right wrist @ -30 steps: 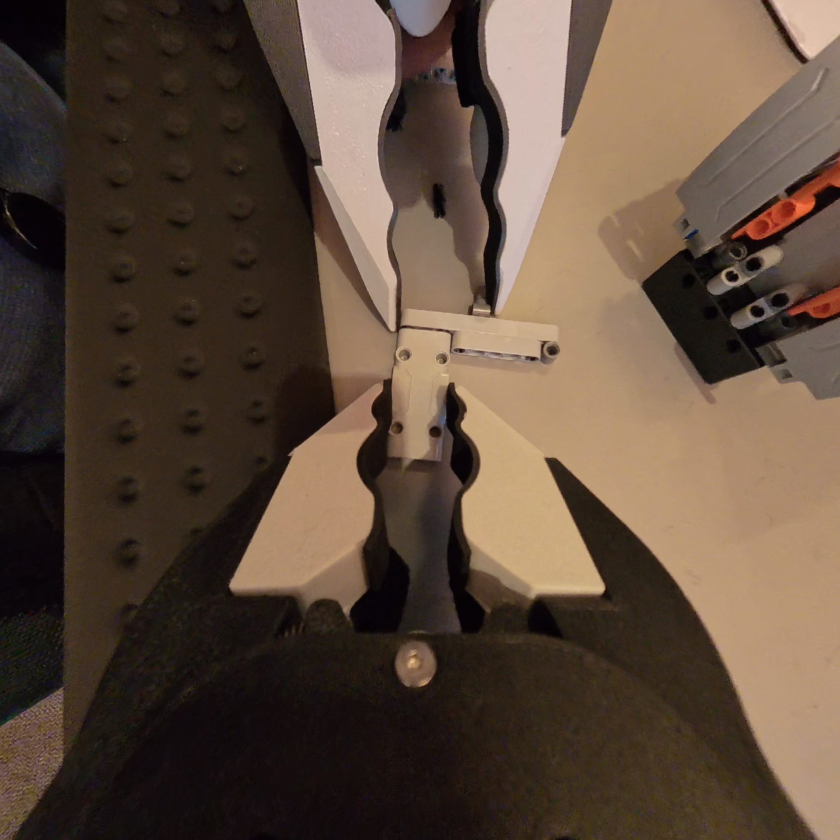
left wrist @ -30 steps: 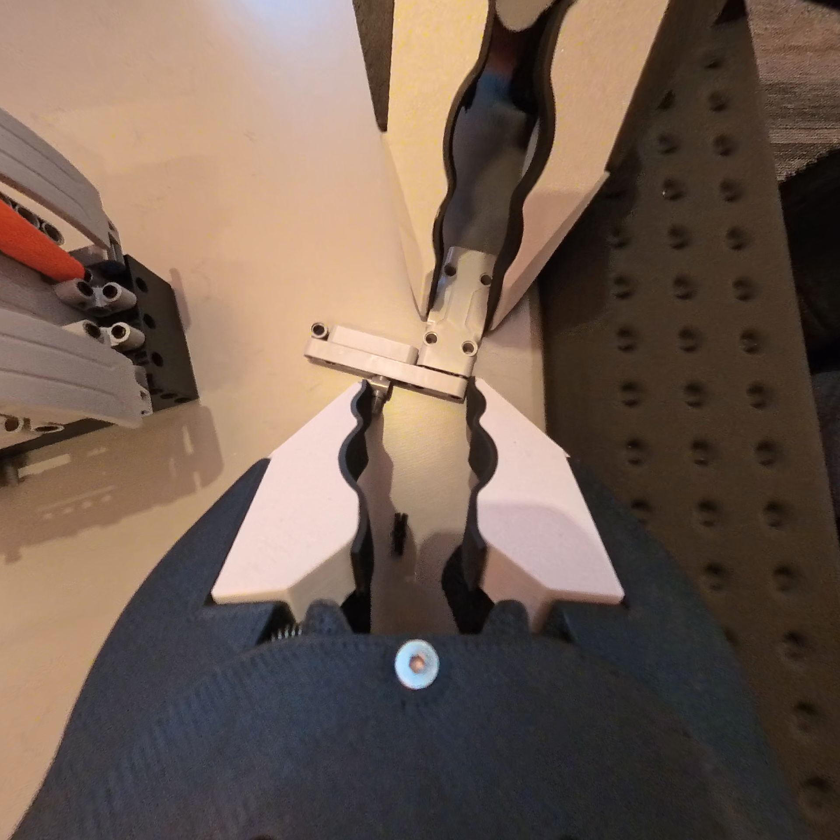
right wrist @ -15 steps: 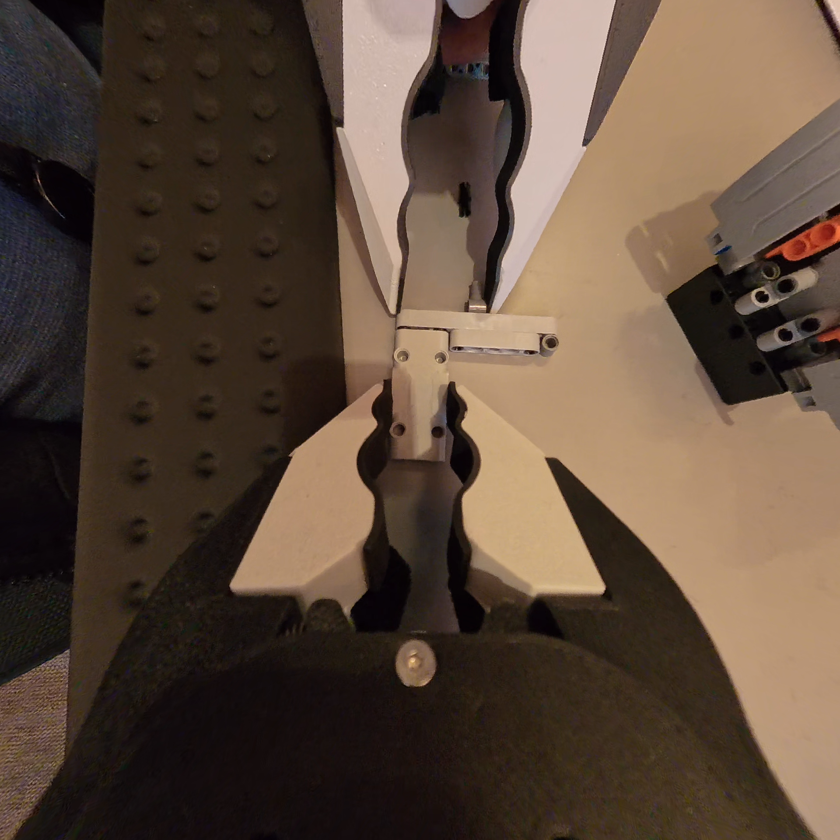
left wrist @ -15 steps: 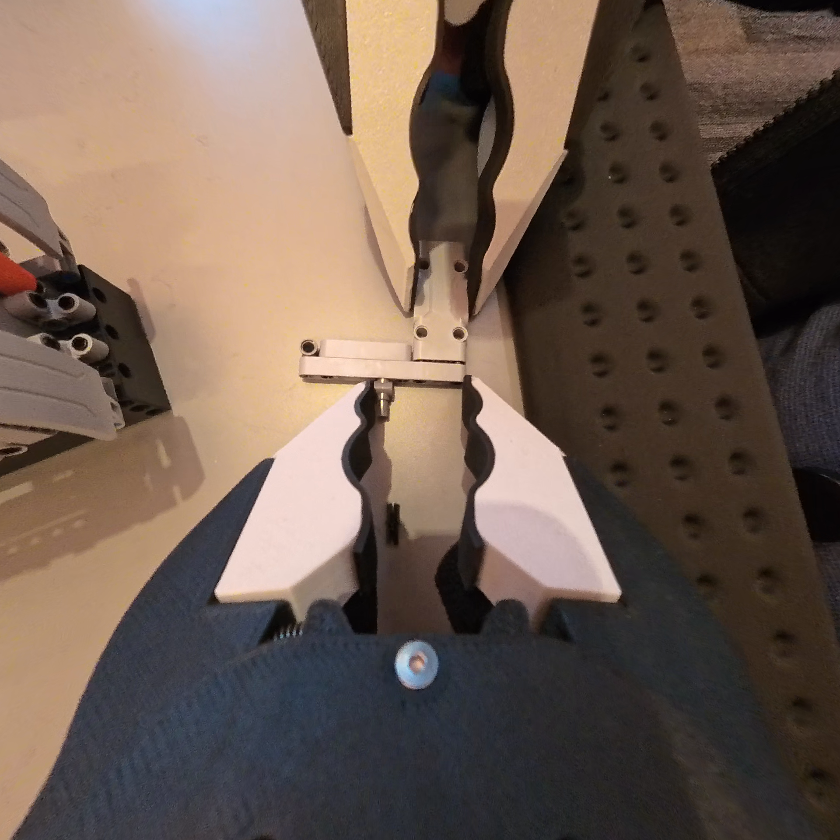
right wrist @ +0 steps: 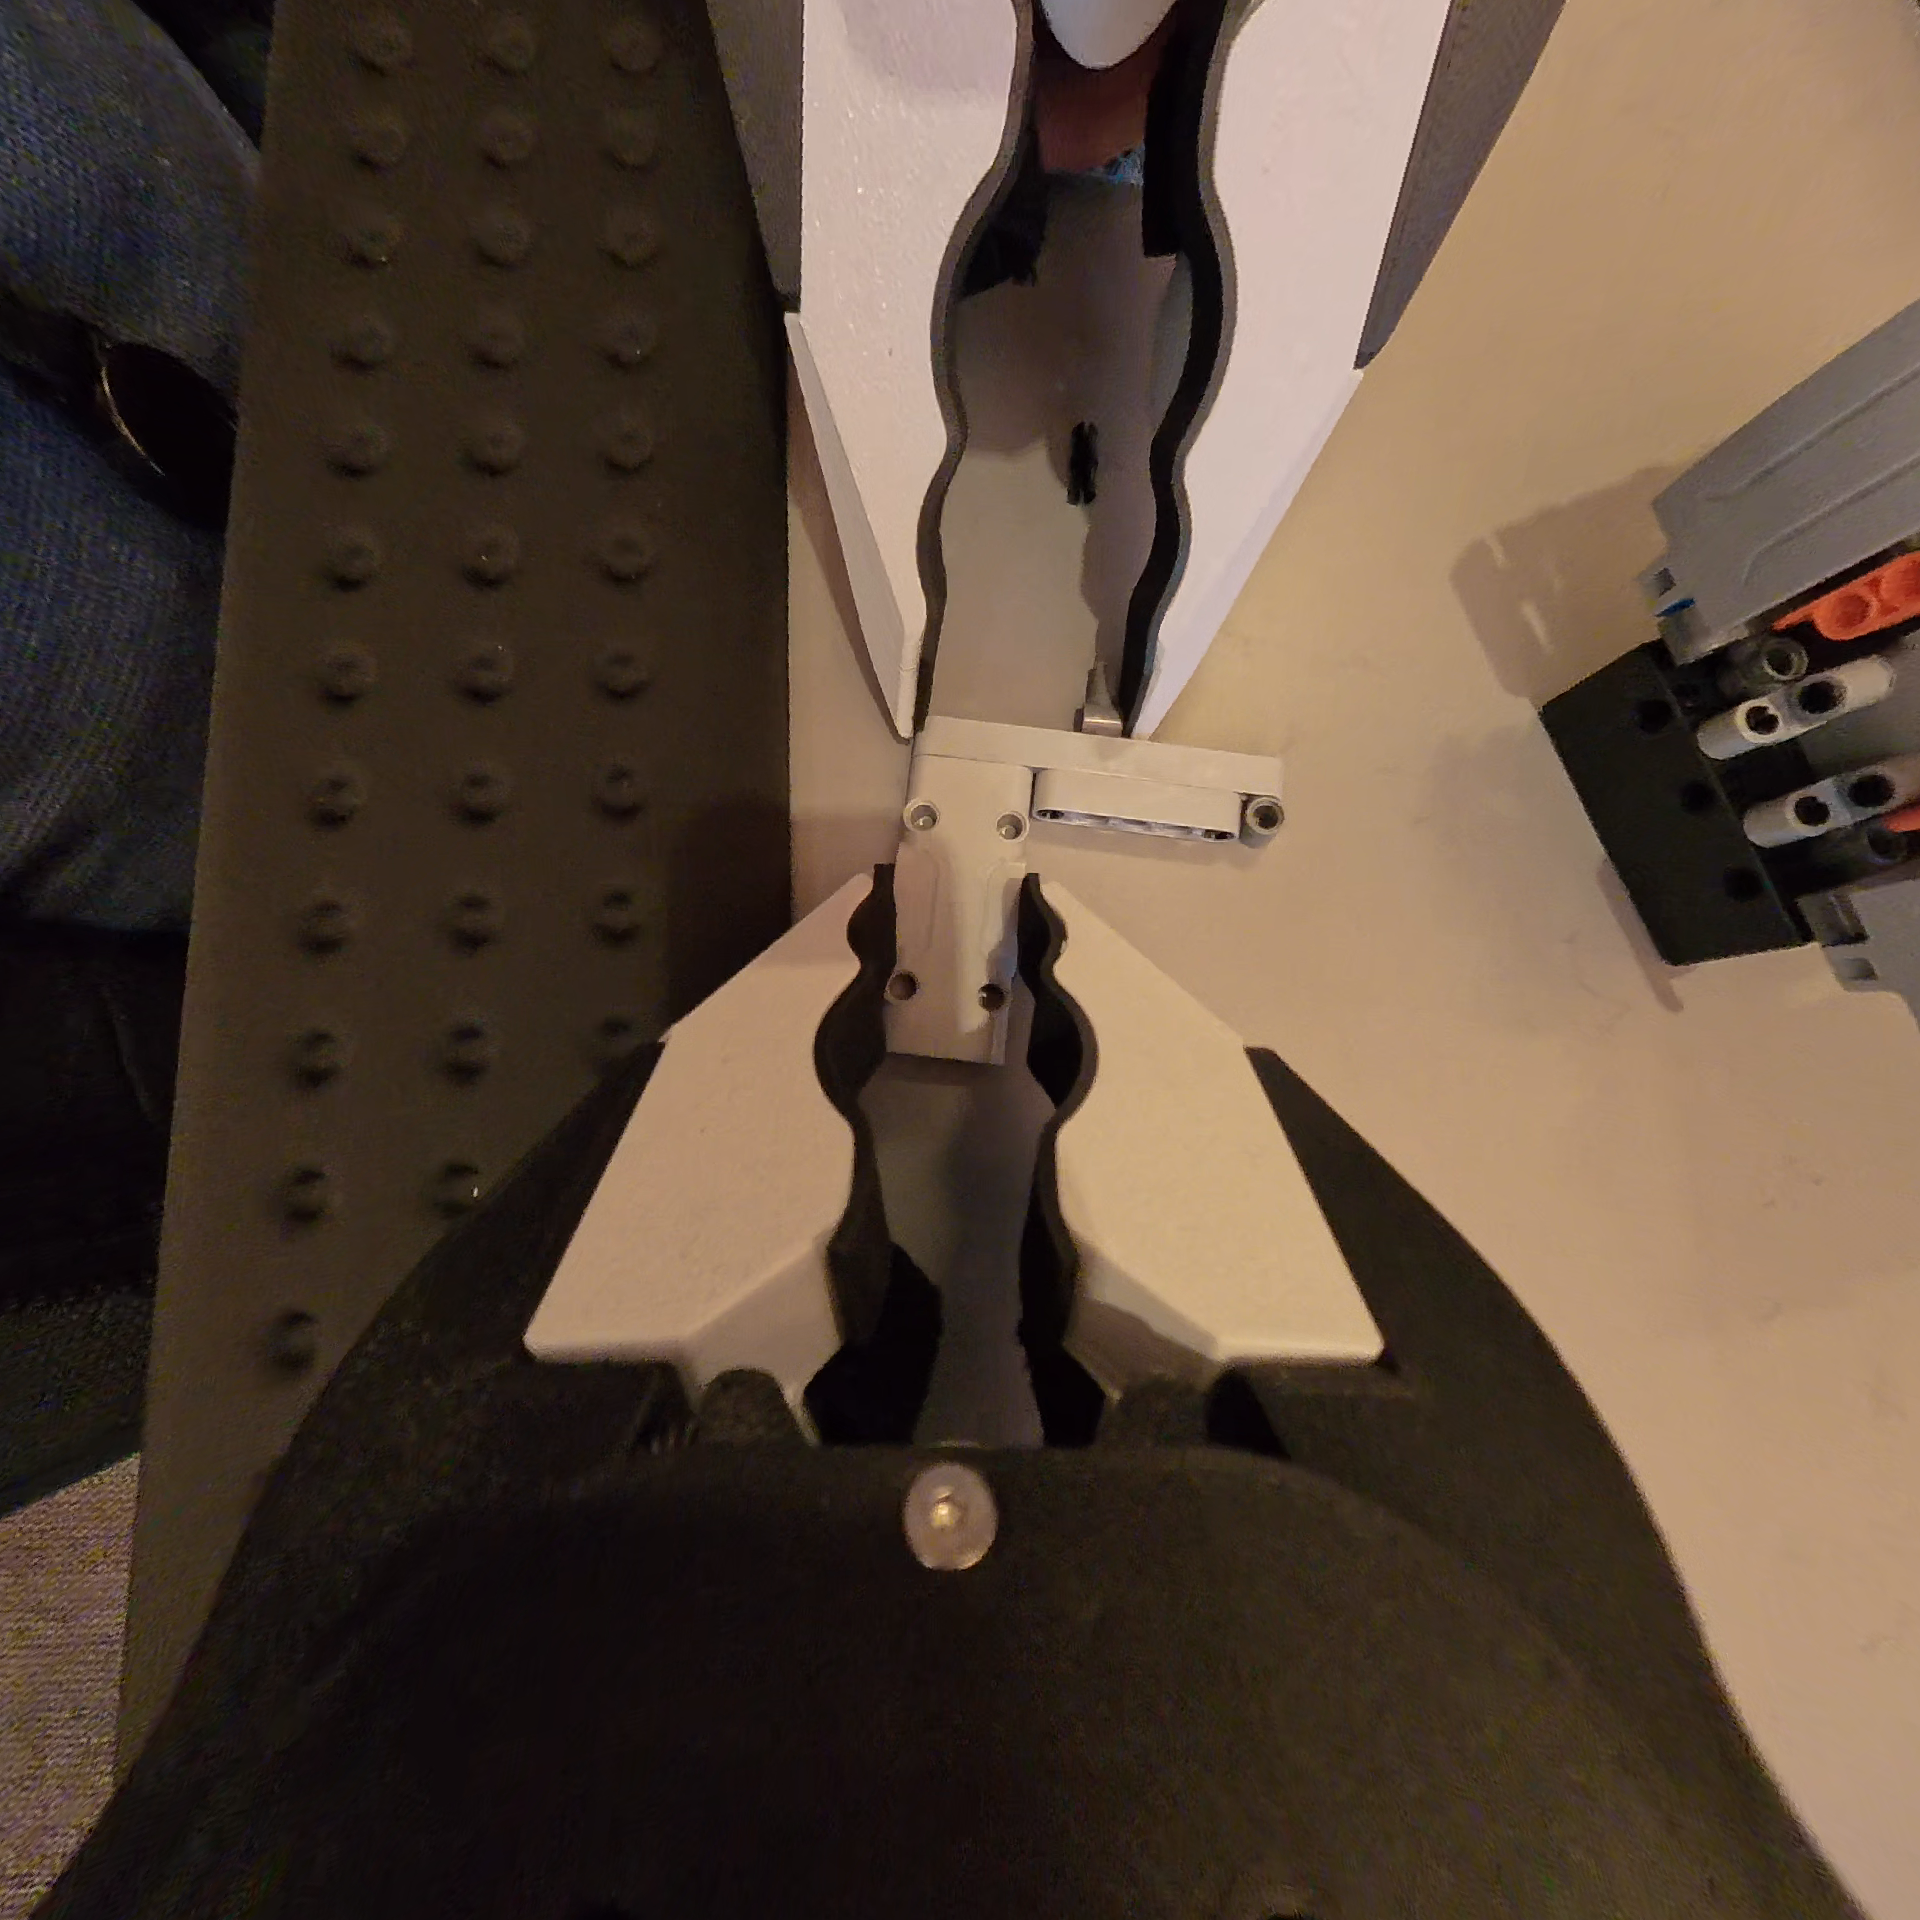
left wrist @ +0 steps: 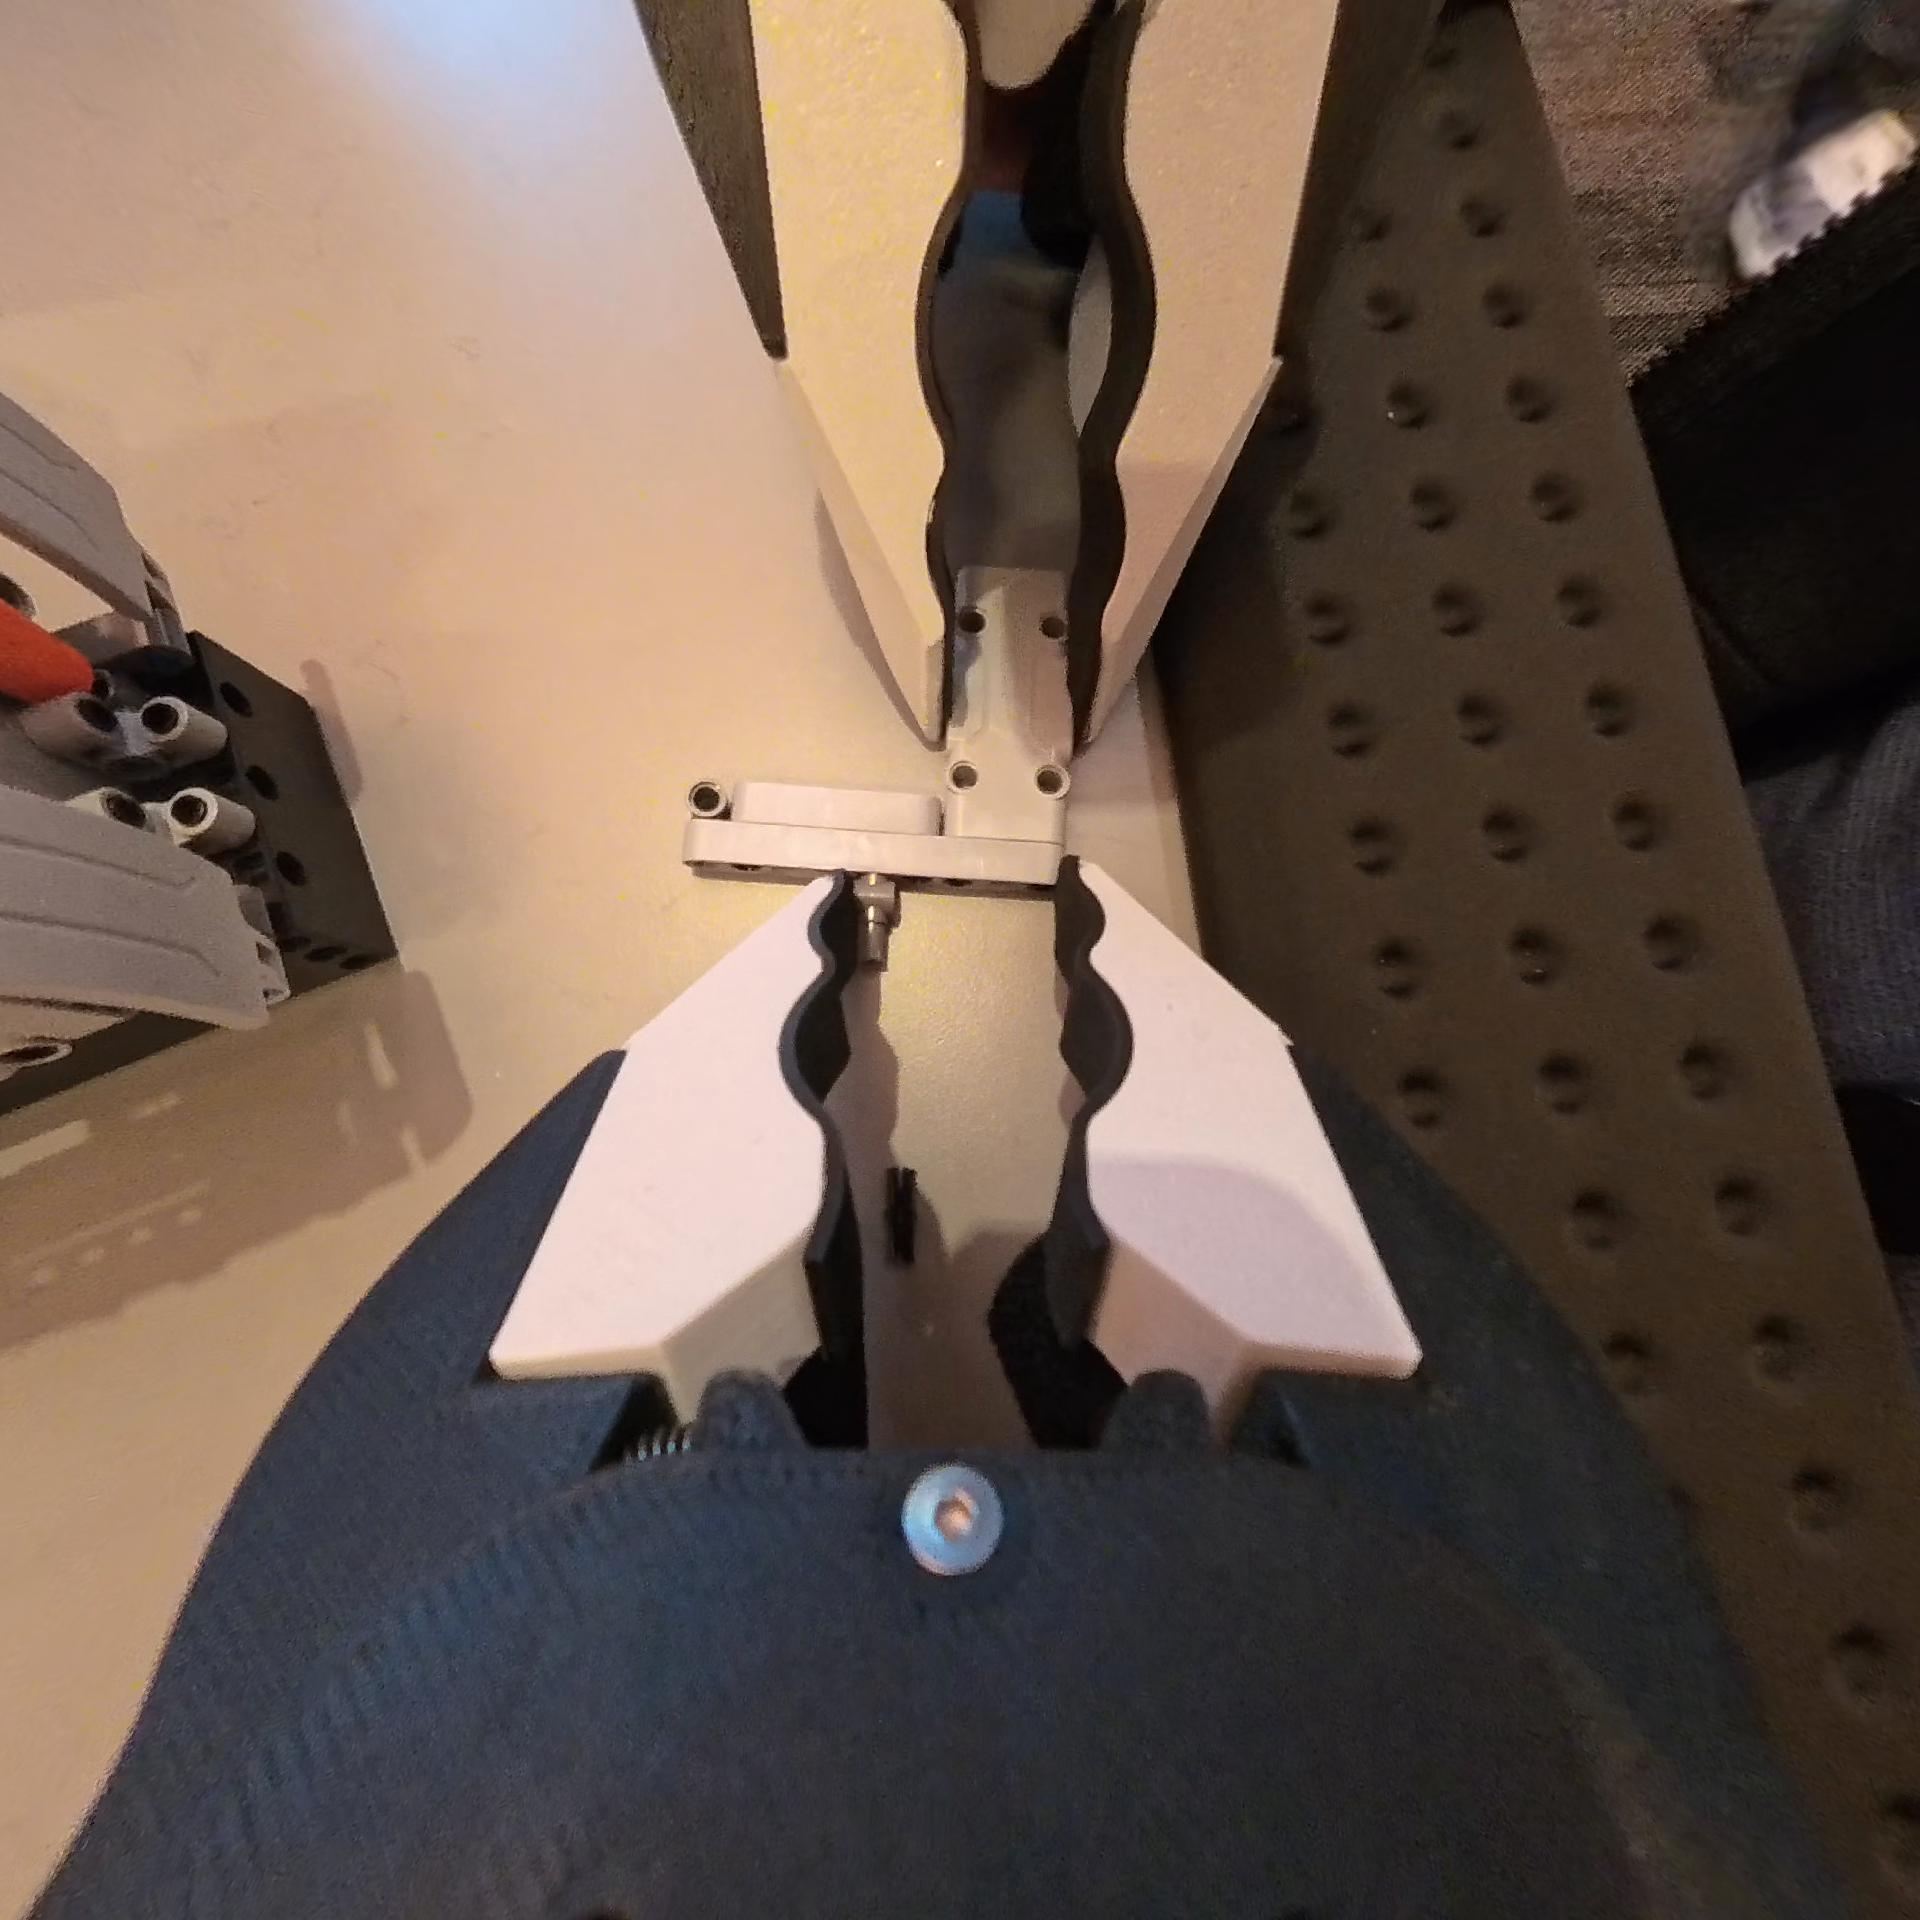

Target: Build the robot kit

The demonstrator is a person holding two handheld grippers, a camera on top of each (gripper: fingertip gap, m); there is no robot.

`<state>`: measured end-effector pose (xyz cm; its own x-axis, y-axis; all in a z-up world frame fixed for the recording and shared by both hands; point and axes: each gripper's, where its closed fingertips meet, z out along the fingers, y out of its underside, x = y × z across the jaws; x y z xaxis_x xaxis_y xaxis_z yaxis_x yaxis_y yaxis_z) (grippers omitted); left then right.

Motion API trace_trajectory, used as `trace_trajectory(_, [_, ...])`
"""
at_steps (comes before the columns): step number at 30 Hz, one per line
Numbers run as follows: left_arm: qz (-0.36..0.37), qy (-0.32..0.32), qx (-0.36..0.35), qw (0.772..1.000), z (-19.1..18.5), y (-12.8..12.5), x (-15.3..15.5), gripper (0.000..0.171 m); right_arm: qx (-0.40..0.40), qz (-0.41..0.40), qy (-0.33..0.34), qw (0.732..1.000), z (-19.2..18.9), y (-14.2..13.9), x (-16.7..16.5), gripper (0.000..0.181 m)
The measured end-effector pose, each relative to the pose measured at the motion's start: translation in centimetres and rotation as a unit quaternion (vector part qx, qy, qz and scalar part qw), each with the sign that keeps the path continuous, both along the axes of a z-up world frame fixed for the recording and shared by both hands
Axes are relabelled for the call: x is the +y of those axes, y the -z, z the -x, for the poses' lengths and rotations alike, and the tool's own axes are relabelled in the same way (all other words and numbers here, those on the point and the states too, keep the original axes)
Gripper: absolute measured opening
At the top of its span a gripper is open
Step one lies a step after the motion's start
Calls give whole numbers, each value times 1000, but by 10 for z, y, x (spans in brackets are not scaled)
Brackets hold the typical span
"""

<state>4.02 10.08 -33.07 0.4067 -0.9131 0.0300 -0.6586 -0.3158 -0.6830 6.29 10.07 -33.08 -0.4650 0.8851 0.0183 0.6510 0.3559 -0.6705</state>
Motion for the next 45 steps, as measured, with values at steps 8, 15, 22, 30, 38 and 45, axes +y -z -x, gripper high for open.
trace_trajectory(8, [-24,-16,4,1000,7,-9,3,5,24,17,29,999,2,-7,5,37])
trace_trajectory(15, [-8,-22,24,999,13,0,0,7,5,6,28,1000,3,0,4,25])
trace_trajectory(22, [-16,-37,23,999,20,-6,2,10,1,-8,29,1000,12,-1,2,25])
trace_trajectory(30, [-41,-79,-5,996,41,-28,2,22,31,5,47,998,19,-15,8,31])
trace_trajectory(38, [-75,-125,-29,989,60,-58,-12,34,85,36,87,992,17,-36,23,29])
trace_trajectory(45, [-122,-186,-37,974,95,-103,-49,35,110,41,111,987,14,-41,37,28])
